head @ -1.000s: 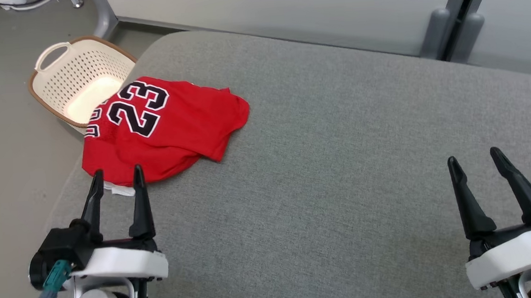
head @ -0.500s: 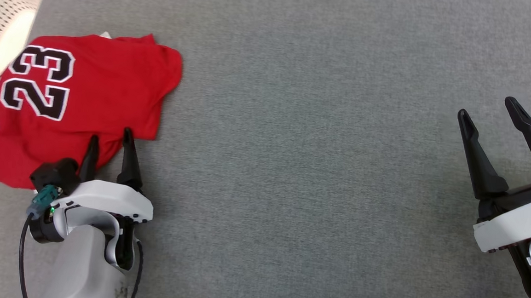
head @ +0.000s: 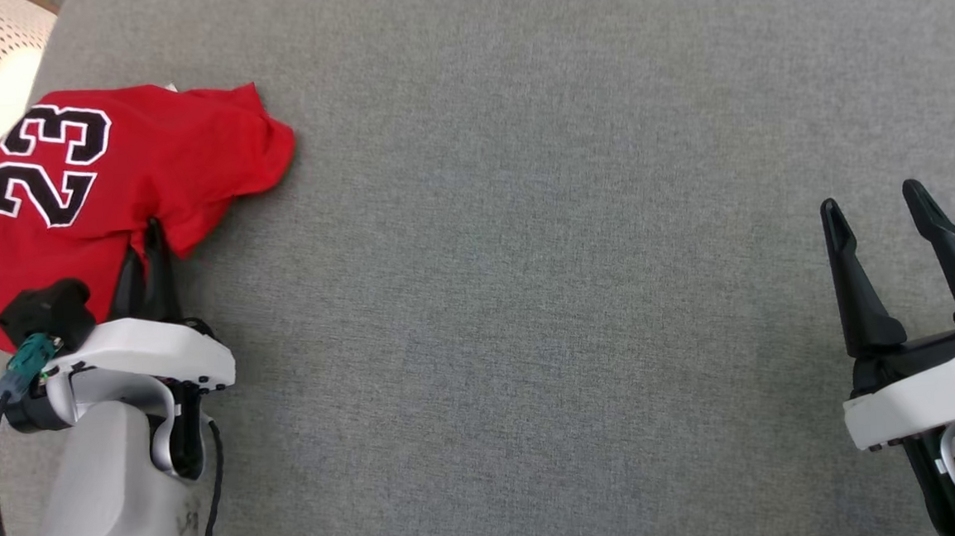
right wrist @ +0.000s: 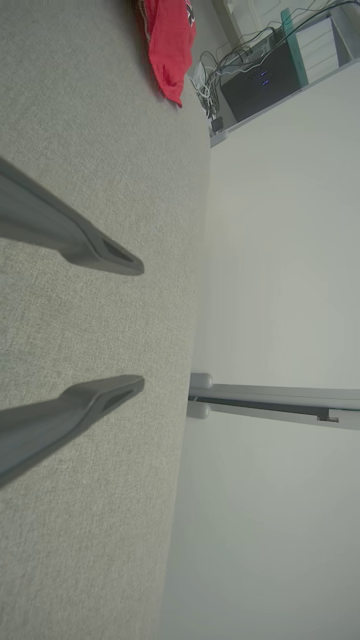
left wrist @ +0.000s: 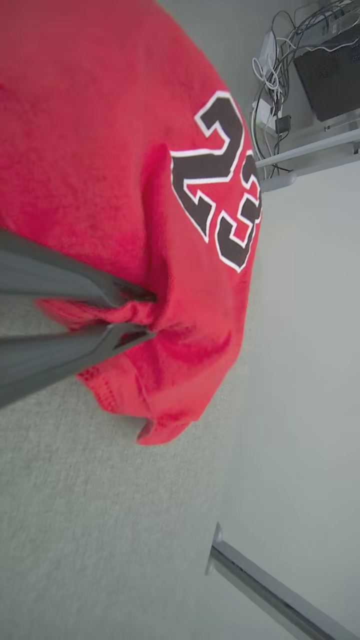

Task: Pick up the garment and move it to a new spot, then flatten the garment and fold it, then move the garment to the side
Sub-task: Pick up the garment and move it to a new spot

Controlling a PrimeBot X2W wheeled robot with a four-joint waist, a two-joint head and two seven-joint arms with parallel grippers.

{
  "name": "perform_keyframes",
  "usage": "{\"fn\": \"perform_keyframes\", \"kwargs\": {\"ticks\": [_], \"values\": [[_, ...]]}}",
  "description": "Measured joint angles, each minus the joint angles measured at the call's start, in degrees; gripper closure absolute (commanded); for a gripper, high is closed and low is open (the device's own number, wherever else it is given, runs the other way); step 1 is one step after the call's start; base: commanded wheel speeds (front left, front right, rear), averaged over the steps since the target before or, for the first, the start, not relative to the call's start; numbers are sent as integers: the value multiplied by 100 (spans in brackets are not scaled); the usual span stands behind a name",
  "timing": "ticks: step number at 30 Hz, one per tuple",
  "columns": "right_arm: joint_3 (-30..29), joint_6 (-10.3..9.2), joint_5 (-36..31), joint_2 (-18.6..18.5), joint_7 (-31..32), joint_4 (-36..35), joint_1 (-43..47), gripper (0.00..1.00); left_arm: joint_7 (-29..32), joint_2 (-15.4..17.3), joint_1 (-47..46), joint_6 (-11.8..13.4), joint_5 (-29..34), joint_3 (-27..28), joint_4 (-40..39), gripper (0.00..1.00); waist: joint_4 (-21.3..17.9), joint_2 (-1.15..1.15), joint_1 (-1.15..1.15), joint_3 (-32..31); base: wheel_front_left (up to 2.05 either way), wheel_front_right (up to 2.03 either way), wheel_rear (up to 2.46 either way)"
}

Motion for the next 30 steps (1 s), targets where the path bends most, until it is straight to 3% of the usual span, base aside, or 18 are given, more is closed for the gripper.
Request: {"fn": "perform_keyframes", "kwargs": {"ticks": [7, 13, 21, 30], "values": [[51, 0, 65, 82, -205, 283, 198, 0, 1, -78, 961, -4, 467, 177, -1660, 100, -43, 0, 0, -604, 0, 0, 0], [154, 0, 177, 177, -345, 502, 438, 0, 0, -179, 1840, 2, 571, -111, -2654, 100, -167, 0, 0, -1192, 0, 0, 0], [403, 0, 270, 210, -532, 583, 611, 0, 386, -213, 2555, 53, 515, -842, -3430, 100, -599, 0, 0, -1668, 0, 0, 0], [710, 0, 436, 40, -857, 850, 474, 0, 660, -215, 2461, -47, 460, -1708, -3471, 100, -1416, 0, 0, -1687, 0, 0, 0]]}}
